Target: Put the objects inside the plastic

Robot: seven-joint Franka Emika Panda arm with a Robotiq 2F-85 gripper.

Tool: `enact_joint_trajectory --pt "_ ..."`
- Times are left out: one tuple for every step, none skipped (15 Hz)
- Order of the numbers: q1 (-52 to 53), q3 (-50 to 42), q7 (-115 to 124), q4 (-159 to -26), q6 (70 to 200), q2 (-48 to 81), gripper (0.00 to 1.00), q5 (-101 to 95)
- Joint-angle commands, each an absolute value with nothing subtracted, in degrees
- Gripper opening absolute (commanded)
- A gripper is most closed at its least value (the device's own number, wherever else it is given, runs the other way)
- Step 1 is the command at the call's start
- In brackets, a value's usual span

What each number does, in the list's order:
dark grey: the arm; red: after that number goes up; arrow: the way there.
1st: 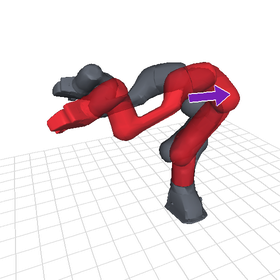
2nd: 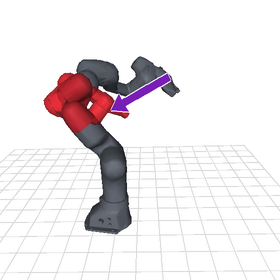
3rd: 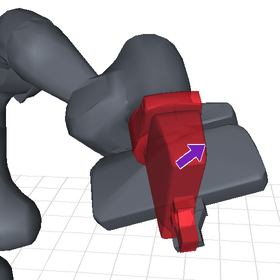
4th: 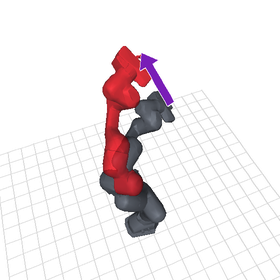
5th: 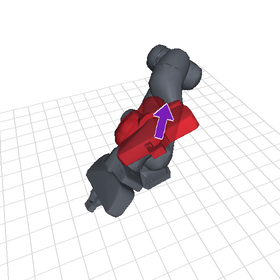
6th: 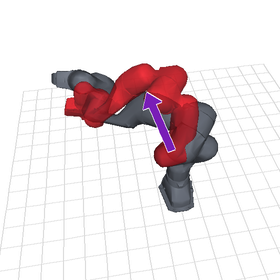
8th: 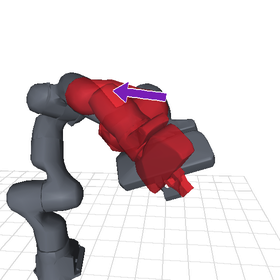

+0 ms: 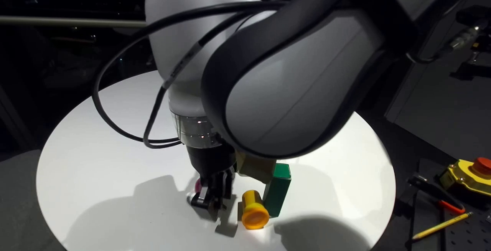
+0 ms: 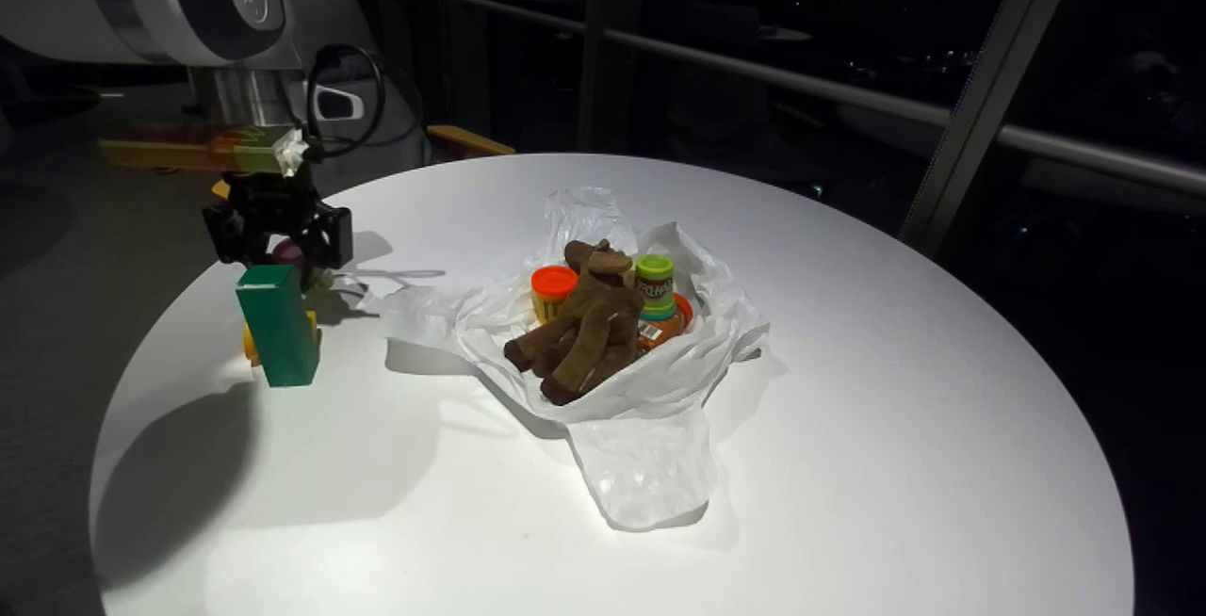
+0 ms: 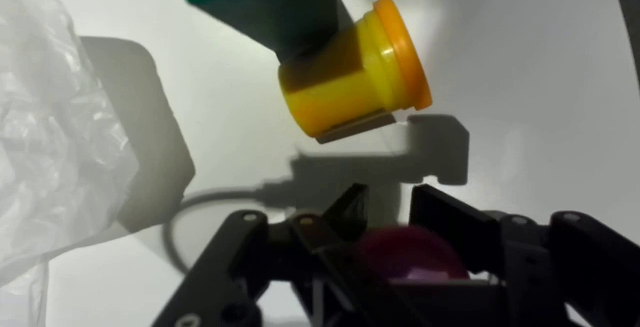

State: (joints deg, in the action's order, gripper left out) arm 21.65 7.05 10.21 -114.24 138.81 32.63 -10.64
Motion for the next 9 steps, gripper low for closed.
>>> enact_joint_trajectory --pt "23.4 4.7 14.7 -113.2 138.8 31.8 0.04 -13.4" --pt "23.5 3.9 16.2 -113.2 138.4 31.0 0.0 -13.9" --pt "23.4 3.0 17.7 -113.2 138.0 29.7 0.01 -14.3" --pt "23.3 2.1 19.5 -113.1 137.6 28.8 0.02 -14.8" --pt "23.3 1.0 21.3 -113.0 137.0 27.7 0.06 -15.6" --pt "22.7 0.5 21.8 -112.7 136.2 26.9 0.06 -15.7" --pt "22.5 -0.4 23.0 -112.5 135.8 26.3 0.08 -16.5" --pt "22.2 -0.9 23.7 -112.2 135.0 25.7 0.07 -16.8" --pt "22.0 -1.0 24.4 -111.9 134.5 25.3 0.06 -16.9"
